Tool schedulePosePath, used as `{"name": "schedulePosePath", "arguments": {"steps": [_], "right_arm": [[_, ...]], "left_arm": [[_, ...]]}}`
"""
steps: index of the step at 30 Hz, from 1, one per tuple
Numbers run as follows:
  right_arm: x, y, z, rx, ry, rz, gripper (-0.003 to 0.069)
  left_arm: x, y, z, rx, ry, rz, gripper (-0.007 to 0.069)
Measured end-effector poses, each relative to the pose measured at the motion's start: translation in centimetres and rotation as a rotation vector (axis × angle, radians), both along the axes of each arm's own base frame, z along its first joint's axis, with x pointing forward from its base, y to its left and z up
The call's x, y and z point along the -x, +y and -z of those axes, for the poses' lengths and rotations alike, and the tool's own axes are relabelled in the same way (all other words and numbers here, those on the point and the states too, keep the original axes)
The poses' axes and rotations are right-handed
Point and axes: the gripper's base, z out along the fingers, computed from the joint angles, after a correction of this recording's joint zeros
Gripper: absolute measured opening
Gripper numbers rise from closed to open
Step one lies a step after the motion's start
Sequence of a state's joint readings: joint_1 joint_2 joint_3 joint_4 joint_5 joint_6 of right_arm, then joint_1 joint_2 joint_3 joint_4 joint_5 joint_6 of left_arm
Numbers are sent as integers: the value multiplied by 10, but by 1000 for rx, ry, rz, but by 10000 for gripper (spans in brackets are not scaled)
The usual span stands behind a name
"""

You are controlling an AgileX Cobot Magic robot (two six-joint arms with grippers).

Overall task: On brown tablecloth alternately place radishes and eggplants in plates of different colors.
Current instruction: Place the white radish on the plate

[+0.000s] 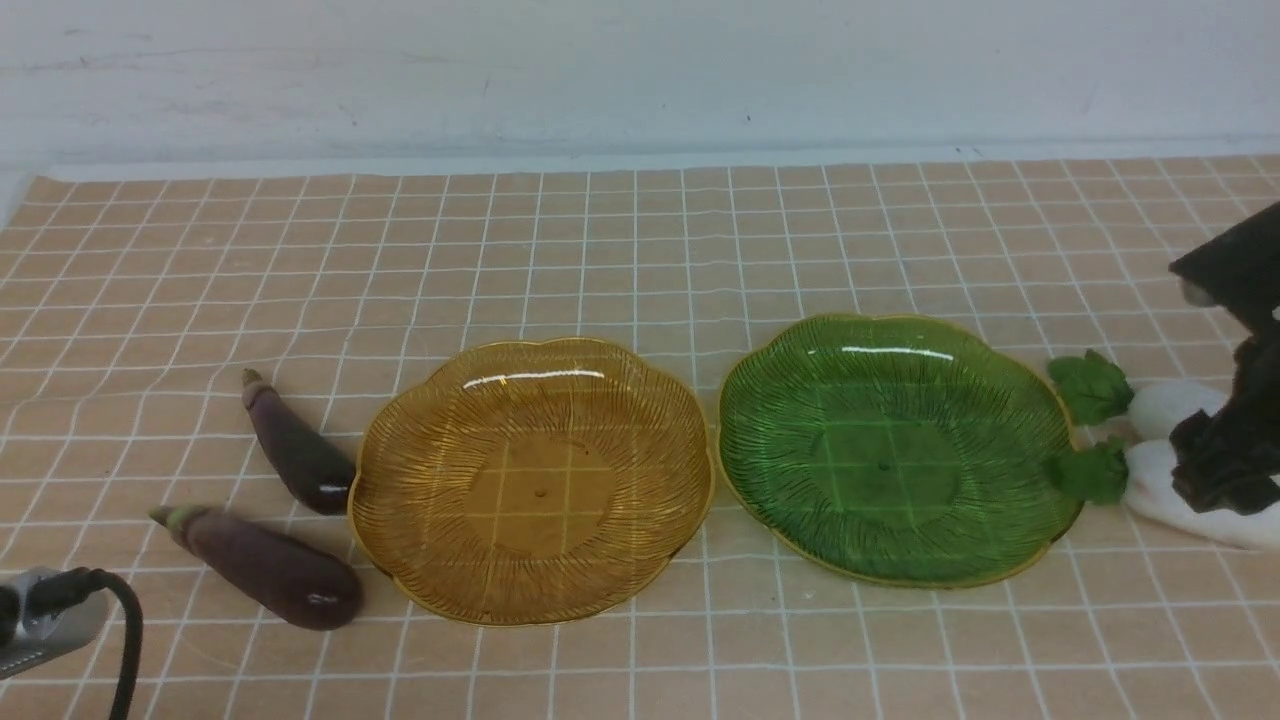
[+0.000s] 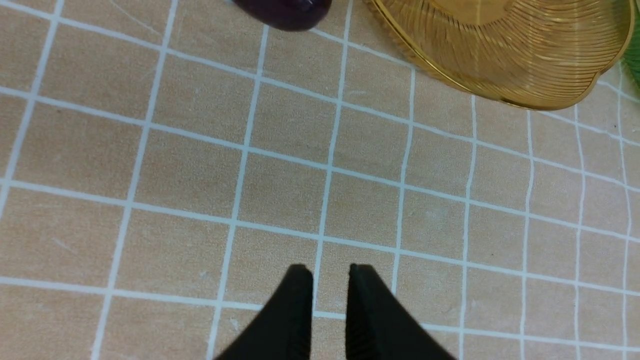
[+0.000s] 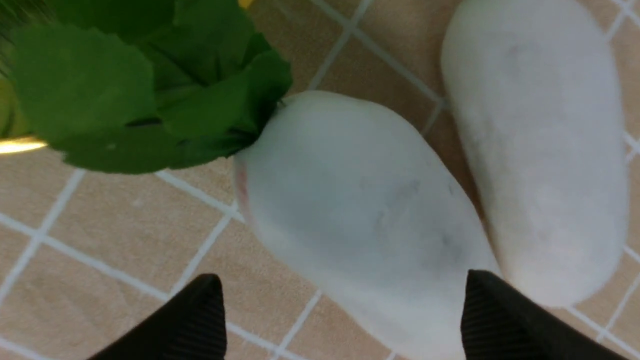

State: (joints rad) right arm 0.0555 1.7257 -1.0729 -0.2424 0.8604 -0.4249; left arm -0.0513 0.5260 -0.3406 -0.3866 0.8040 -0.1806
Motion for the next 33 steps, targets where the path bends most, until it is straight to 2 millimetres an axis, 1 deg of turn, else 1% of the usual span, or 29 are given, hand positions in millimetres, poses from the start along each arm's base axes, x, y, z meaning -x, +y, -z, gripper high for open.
{"name": "schedulePosePath", "arguments": {"steps": [2,4,6,7,9,10,11,13,14,15,18,20,22,26,30,32,33], "right_arm": [[-4,-1,11,16,13,-17,581],[-9,-2,17,35,3,-40,576],[-11,-2,17,36,-6,-26,526],[-11,-3,15,38,-6,-8,465],[-12,-4,7,45,4,32,291],[-10,-5,-1,49,18,53,197],[-11,-5,-13,49,16,74,104],[-13,-5,-34,39,-18,97,35],[-14,-5,-41,34,-29,104,21],[-14,-4,-55,20,-55,112,5],[-14,-1,-77,-20,-101,130,-8],[-14,1,-81,-49,-111,140,-11],[-14,3,-80,-77,-98,152,-10],[-19,6,-65,-105,-43,169,24],[-27,6,-43,-91,18,170,118],[-30,5,-32,-70,46,166,185],[-31,4,-29,-65,54,164,206]], "left_arm": [[0,0,0,0,0,0,92],[0,0,0,0,0,0,92],[0,0,0,0,0,0,92],[0,0,0,0,0,0,92],[0,0,0,1,0,0,92],[0,0,0,1,0,0,92],[0,0,0,1,0,0,92],[0,0,0,1,0,0,92],[0,0,0,1,0,0,92],[0,0,0,1,0,0,92],[0,0,0,1,0,0,92],[0,0,0,1,0,0,92],[0,0,0,0,0,1,92],[0,0,0,0,0,1,92],[0,0,0,-1,-1,3,92],[0,0,0,-2,-1,3,92],[0,0,0,-2,-1,3,92]]}}
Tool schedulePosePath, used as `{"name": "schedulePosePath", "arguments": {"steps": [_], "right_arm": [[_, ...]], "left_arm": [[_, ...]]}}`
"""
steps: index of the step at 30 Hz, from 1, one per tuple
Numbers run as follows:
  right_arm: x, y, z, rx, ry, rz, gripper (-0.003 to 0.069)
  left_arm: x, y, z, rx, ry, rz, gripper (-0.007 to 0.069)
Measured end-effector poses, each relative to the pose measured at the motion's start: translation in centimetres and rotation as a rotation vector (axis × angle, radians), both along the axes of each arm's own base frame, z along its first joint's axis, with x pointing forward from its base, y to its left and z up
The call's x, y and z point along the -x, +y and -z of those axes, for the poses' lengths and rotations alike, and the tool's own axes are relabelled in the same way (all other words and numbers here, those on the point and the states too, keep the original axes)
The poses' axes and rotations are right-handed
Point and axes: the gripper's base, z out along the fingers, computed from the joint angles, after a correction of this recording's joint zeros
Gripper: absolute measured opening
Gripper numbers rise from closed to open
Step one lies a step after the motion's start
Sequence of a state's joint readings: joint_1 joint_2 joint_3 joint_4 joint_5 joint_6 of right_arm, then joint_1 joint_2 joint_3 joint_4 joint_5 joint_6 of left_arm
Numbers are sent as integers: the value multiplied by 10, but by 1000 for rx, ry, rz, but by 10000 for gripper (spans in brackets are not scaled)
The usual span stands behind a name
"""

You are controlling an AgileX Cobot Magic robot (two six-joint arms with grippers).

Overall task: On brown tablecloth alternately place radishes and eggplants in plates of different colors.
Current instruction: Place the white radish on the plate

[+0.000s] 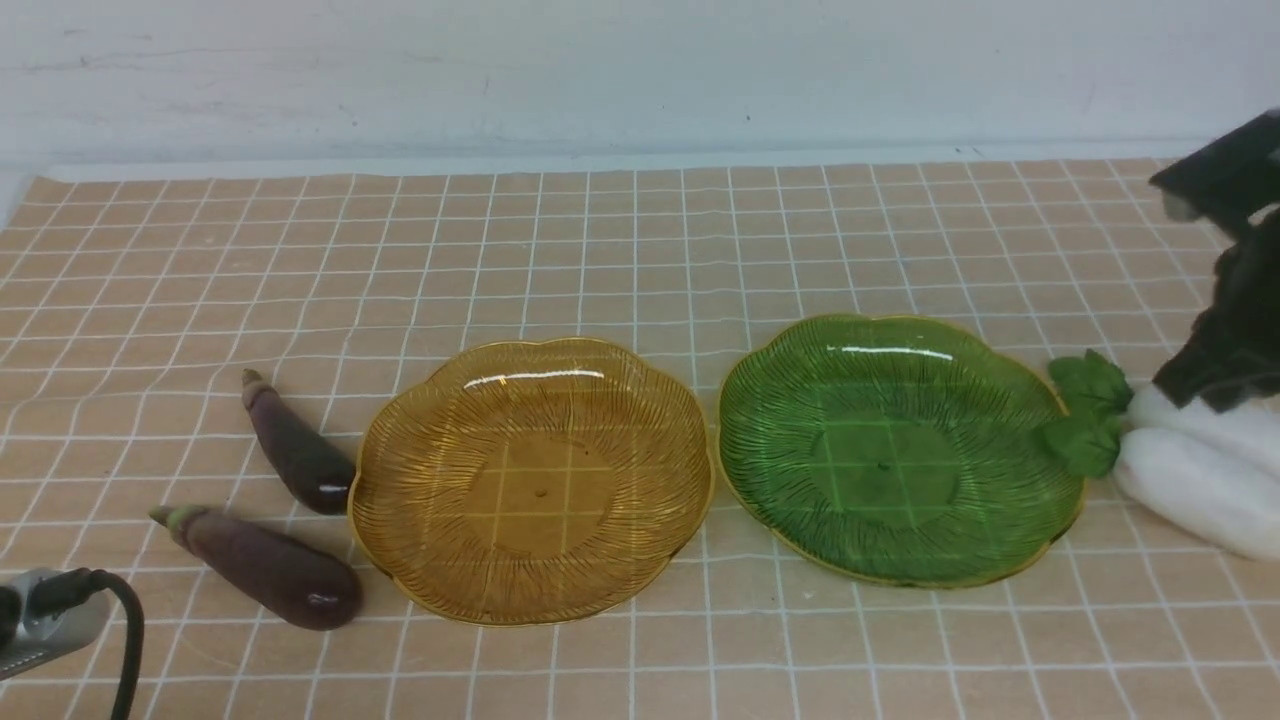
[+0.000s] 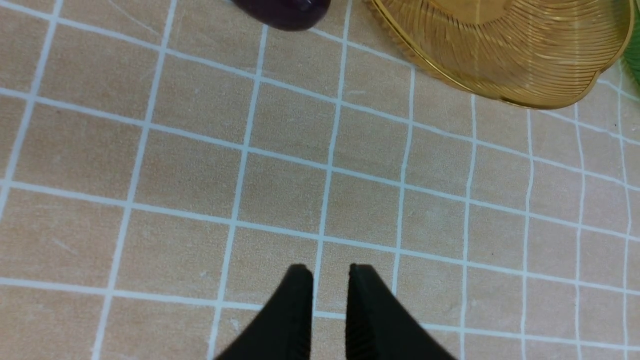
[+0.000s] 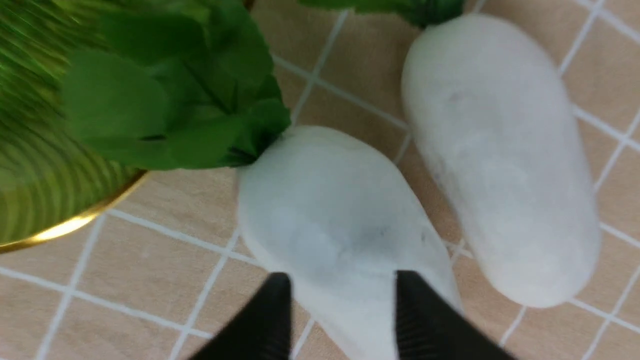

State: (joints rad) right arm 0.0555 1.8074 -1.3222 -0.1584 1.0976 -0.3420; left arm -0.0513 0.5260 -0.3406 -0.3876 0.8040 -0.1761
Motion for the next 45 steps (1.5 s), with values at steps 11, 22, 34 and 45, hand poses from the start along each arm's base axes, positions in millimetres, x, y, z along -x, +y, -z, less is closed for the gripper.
{"name": "schedulePosePath", "arguments": {"steps": [11,22,34,45], "right_arm": [[-13,-6,48,80,114,-11,591],[-12,-7,62,97,196,12,465],[-20,67,-49,-500,-11,172,466],[-38,135,28,-441,45,59,573]], "left_arm": [[0,0,0,-1,0,1,92],[0,0,0,-1,0,1,92],[0,0,0,-1,0,1,92],[0,0,0,-1,0,1,92]]}}
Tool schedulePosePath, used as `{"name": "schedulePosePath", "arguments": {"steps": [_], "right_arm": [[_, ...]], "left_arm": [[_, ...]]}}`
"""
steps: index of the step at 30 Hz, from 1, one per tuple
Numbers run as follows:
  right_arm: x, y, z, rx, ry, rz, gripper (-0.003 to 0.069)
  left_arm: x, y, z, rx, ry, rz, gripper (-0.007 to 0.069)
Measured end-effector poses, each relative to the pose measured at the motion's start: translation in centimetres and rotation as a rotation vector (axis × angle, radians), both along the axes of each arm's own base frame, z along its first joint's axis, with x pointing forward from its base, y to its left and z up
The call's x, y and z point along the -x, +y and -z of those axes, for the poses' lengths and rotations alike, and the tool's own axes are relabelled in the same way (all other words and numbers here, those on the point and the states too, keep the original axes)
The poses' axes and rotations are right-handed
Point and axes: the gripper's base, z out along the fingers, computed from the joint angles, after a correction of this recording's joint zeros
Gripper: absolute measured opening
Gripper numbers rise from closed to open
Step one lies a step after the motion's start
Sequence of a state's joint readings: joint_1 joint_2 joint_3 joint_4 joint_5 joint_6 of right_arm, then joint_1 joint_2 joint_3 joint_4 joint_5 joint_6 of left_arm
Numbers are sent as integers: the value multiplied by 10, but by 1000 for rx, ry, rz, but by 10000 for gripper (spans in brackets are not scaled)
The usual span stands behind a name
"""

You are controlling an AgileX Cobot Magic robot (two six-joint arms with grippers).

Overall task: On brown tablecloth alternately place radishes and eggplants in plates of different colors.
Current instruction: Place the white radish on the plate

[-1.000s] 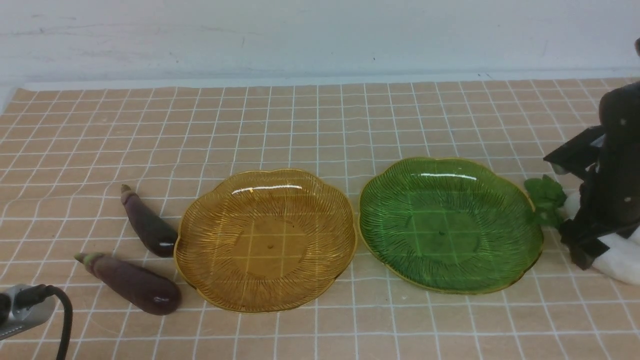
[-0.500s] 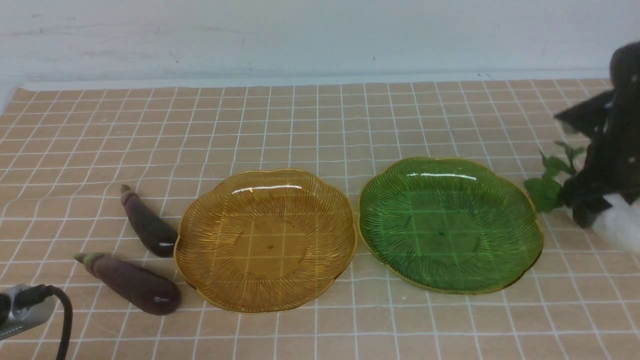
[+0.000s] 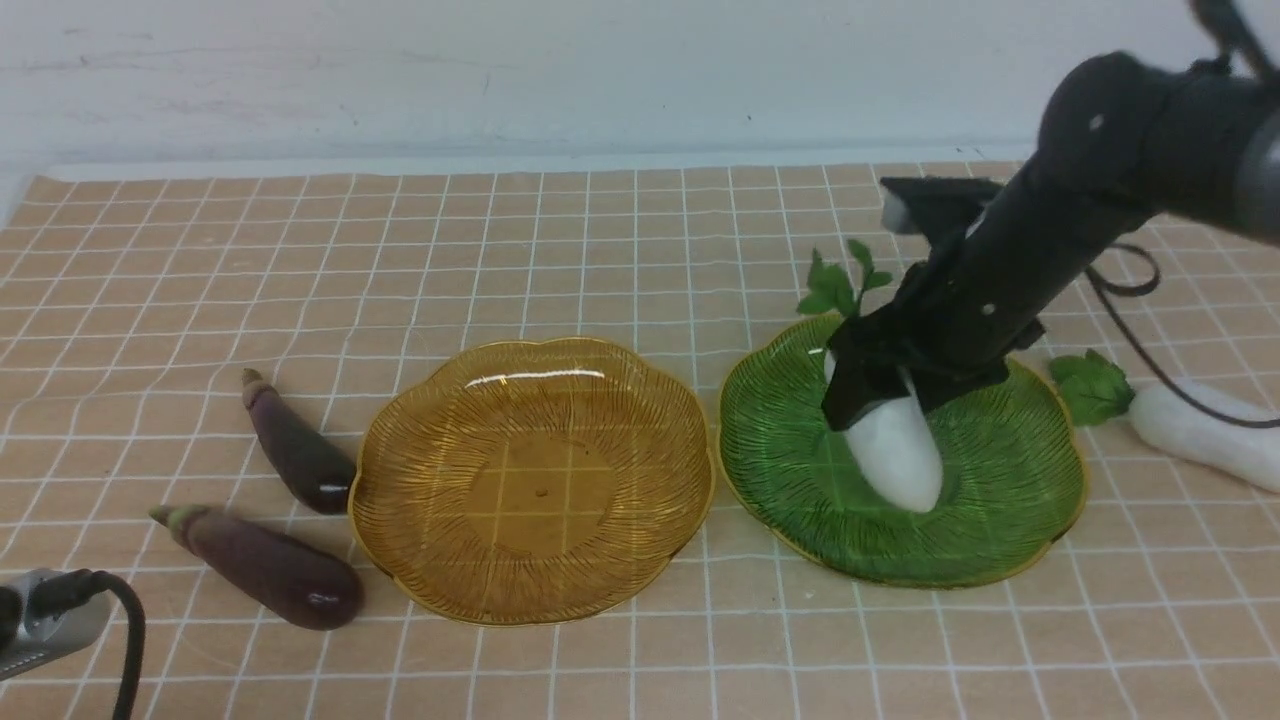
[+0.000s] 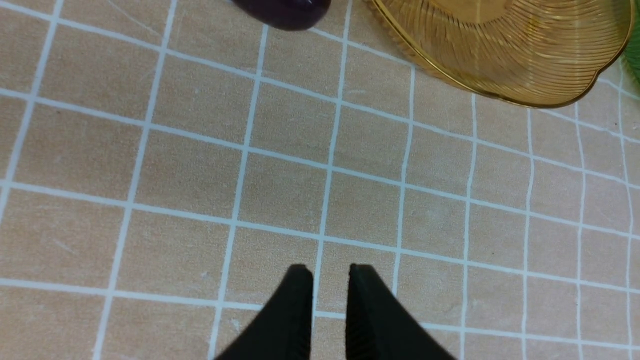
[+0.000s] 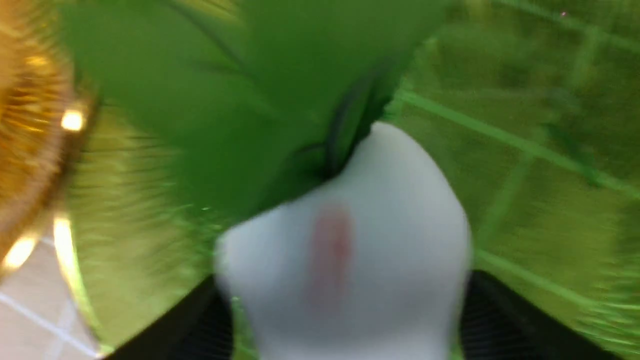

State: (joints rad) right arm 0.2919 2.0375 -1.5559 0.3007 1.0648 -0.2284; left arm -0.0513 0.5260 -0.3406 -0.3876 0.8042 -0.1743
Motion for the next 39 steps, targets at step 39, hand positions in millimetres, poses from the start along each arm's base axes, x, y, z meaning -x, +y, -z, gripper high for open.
{"name": "schedulePosePath", "arguments": {"steps": [39], "right_arm": [[-40,-153,46,606,112,-31,512]], "left_arm": [[0,0,0,-1,1,0,92]]}}
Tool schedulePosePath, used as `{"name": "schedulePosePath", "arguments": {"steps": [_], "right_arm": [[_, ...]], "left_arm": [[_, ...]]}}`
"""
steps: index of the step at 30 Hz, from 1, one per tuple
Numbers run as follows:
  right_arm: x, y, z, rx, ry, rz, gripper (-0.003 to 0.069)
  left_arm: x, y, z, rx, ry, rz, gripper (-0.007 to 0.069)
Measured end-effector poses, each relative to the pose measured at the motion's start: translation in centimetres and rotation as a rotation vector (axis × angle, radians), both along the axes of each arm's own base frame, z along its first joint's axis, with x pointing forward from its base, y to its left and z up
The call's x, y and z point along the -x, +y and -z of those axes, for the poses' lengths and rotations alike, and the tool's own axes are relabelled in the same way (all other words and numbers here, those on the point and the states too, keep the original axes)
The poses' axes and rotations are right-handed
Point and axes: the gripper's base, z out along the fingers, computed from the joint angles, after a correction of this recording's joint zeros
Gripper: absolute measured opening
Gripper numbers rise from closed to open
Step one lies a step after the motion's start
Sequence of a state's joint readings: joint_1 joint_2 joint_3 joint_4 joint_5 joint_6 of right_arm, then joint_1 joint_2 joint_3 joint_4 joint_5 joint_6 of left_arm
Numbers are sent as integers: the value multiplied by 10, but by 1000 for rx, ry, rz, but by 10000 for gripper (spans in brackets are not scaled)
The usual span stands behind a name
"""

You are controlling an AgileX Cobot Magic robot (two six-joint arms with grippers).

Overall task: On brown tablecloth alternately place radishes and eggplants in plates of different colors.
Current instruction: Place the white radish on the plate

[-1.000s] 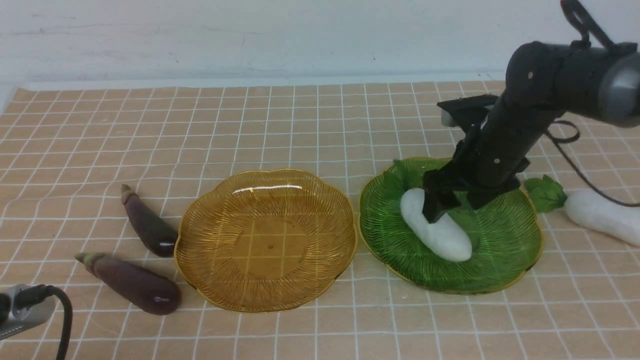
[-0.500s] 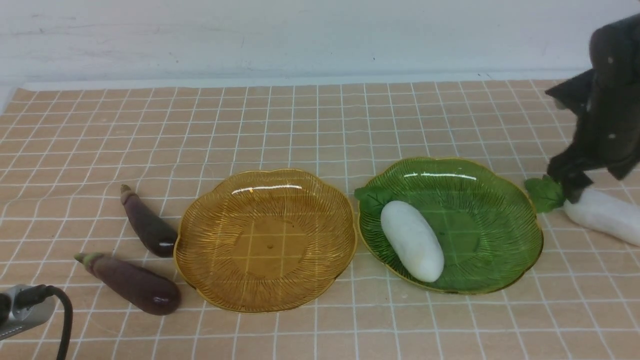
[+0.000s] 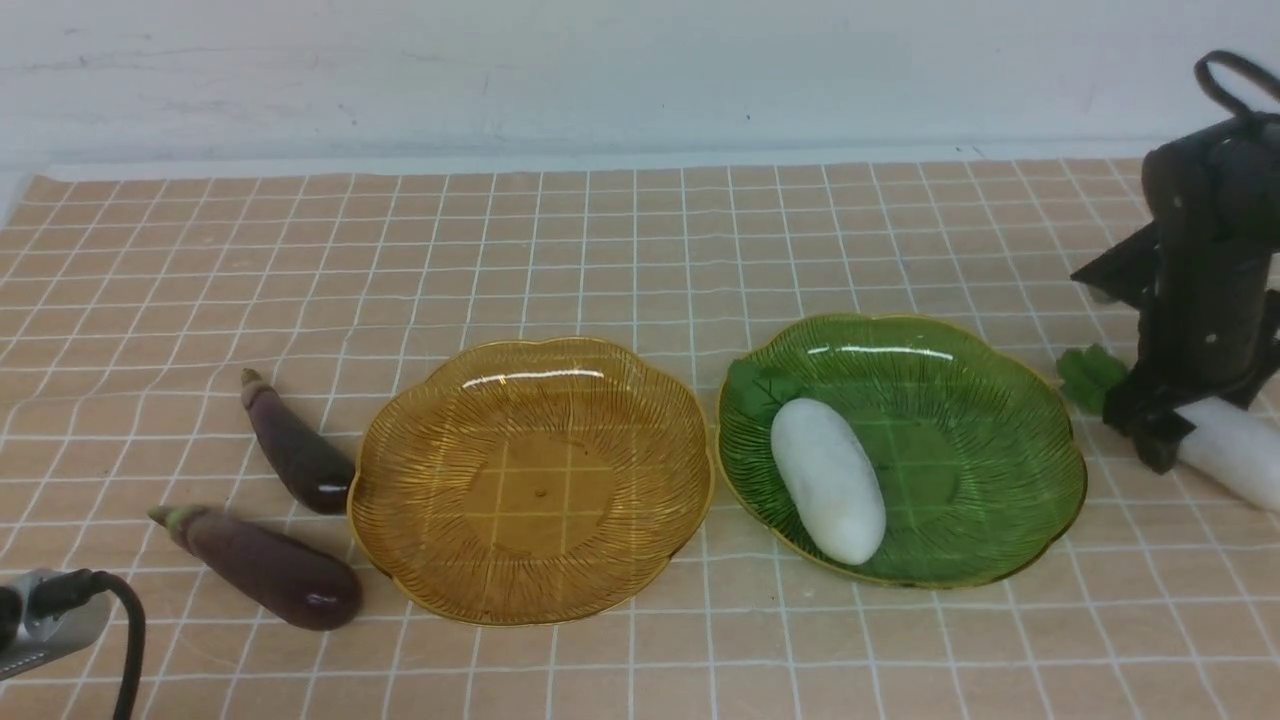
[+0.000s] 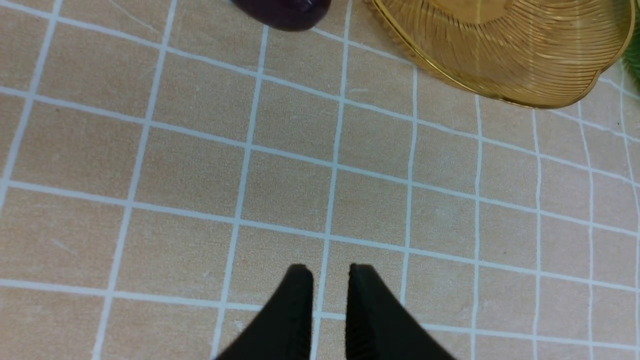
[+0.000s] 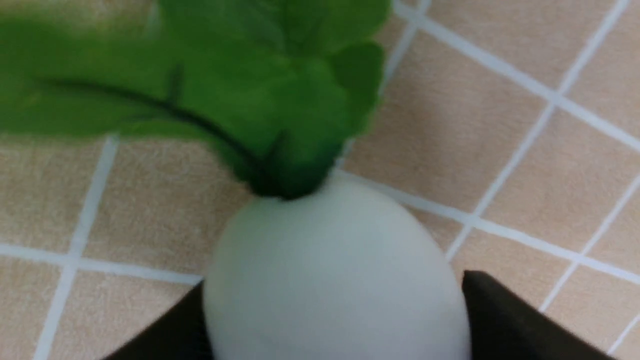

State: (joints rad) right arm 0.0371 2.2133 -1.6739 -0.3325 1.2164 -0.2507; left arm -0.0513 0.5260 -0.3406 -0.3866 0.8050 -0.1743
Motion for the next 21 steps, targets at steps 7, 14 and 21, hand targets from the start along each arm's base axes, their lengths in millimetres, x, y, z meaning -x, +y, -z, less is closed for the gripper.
{"name": "schedulePosePath", "arguments": {"steps": [7,14,21], "right_arm": [[-1,-2,-2,23,-32,68,481],[24,20,-112,-300,-305,346,481],[35,76,-129,-579,-253,271,481]], "left_arm": [[0,0,0,-2,0,0,92],[0,0,0,-4,0,1,92],[0,0,0,-3,-1,1,92]]}}
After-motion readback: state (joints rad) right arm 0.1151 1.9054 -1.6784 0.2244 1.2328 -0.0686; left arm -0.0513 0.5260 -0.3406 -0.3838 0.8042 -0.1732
